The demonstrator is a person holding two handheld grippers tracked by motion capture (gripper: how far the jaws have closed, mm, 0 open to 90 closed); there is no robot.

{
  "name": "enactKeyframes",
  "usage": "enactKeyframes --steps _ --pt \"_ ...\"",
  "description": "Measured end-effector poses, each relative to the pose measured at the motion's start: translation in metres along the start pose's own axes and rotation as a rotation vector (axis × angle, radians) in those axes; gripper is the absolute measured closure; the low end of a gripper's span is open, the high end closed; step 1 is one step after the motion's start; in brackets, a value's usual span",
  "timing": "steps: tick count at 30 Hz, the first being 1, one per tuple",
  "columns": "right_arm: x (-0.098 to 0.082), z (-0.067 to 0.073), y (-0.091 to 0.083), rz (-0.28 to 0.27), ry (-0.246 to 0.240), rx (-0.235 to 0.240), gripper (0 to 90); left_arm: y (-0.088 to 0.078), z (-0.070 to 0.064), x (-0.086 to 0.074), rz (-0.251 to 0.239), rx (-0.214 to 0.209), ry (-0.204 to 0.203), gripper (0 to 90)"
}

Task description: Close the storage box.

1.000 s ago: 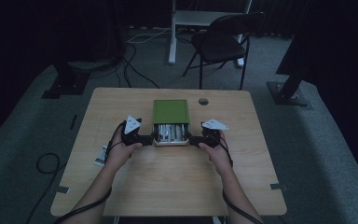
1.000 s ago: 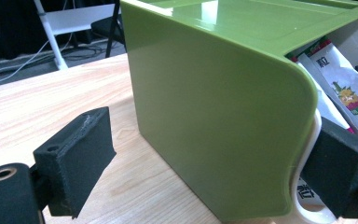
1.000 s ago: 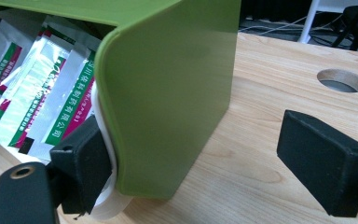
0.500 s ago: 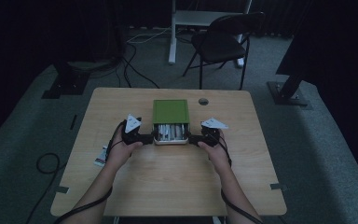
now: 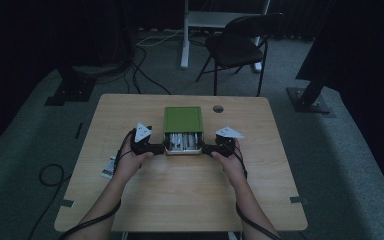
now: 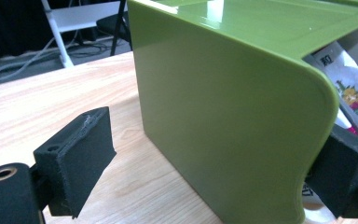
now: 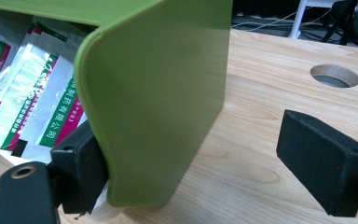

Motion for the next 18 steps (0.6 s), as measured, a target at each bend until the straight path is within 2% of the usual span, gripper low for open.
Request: enactKeyframes --steps 5,8,9,10,14,18 --pt "-0.001 0.000 -0.002 -0.008 0.010 -0.006 13.6 -0.003 -0.006 -0.004 0.003 -0.022 -0.011 9.6" --pt "0.001 0.002 -0.004 -0.033 0.025 0.003 13.5 -0.004 -0.008 -0.005 0.001 -0.014 -0.006 9.5" --pt "0.001 0.003 -0.005 -0.047 0.035 0.007 13.5 -0.004 -0.009 -0.005 0.000 -0.014 -0.017 9.5" --pt "0.002 0.006 -0.006 -0.056 0.033 0.027 13.4 -0.004 -0.010 -0.005 -0.002 -0.017 -0.025 9.5" --pt "0.000 0.011 -0.008 -0.051 0.001 0.045 13.4 -0.007 -0.017 -0.007 -0.004 -0.026 -0.026 9.5" --pt "-0.001 0.010 -0.011 -0.053 0.007 0.037 13.4 -0.010 -0.019 -0.006 -0.011 -0.021 -0.029 9.5"
Point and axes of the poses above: each handheld gripper's, and its own axes: y roughly forward along the jaws, x roughly out of its top, z roughly to its left, the point moved 10 cm from there along y, roughly forward along the jaws, and after that the axes turned 12 degrees about -y, right-handed, at the moved point
